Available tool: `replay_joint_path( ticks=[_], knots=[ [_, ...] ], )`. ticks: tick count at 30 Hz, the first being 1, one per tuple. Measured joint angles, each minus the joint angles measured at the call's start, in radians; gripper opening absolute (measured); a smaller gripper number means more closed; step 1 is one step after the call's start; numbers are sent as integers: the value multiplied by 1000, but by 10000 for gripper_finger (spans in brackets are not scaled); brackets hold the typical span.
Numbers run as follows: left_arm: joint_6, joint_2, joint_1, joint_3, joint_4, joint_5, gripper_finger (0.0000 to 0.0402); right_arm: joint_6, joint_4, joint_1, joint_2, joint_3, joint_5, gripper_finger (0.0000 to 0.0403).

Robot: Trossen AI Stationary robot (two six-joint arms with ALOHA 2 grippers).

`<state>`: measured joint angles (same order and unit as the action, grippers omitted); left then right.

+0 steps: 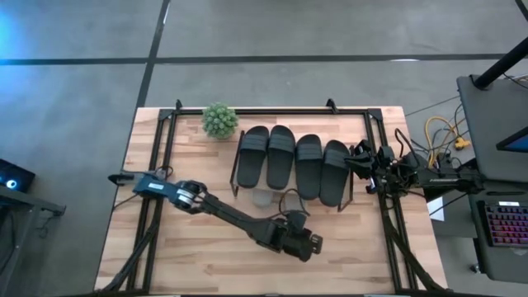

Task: Pick and place slides into the shelf
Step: Adjust the gray slipper below the shelf

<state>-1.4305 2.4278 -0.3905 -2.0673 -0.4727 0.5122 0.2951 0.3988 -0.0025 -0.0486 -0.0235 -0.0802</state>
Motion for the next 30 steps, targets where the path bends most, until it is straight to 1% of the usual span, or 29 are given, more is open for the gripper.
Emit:
replay_joint_path(
  ticks=[9,18,24,30],
  knots=[
    [-3,7,42,13,-21,-6,4,0,0,0,0,0,0,38],
    [-4,7,44,14,-46,-1,4,0,0,0,0,0,0,38],
    [-9,7,49,68,-62,22,4,0,0,0,0,0,0,38],
    [-69,7,50,99,-68,22,4,0,0,0,0,0,0,38]
  ],
)
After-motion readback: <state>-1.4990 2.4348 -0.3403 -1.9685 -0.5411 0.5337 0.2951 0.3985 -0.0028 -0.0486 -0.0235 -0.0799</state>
